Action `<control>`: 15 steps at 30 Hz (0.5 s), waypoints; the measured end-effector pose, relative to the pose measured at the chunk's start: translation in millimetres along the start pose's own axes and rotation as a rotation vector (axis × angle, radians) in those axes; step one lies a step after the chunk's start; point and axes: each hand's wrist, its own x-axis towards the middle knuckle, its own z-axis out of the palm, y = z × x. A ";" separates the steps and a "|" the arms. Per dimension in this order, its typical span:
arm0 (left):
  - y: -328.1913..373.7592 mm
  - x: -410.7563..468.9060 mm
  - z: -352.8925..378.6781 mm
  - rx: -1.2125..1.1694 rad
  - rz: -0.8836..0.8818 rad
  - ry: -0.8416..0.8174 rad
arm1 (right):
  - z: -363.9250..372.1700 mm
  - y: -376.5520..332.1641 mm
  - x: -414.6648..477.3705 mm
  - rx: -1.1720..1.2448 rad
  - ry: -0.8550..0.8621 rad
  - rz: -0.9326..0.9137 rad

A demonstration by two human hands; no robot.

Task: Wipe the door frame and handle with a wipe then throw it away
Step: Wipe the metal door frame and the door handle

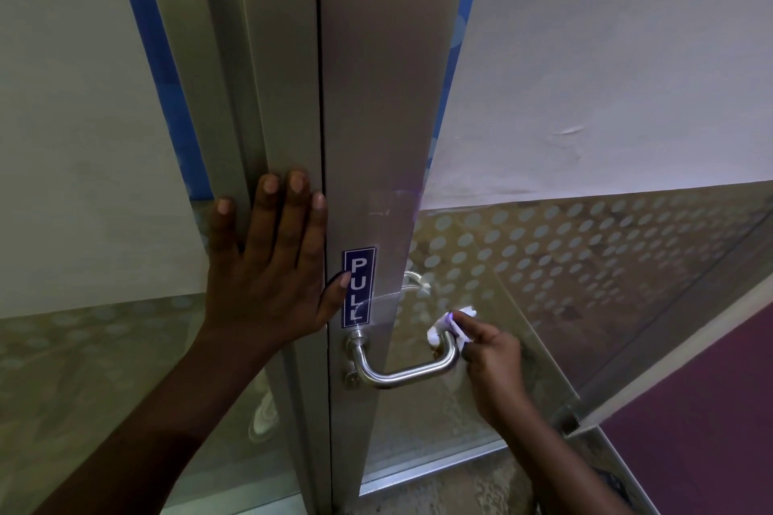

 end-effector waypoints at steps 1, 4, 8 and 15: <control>0.0 -0.2 0.0 0.003 0.001 -0.003 | -1.2 -0.1 0.7 -0.020 -0.032 -0.012; -0.6 -0.8 0.5 0.013 0.008 -0.009 | -10.7 -1.6 1.1 -0.035 -0.145 0.000; 0.2 -0.1 0.2 -0.005 0.004 -0.011 | -9.8 -11.3 5.8 -0.160 -0.223 -0.064; 0.1 -1.5 1.8 -0.005 0.000 0.002 | 2.0 -14.4 -11.5 -1.010 -0.333 -0.639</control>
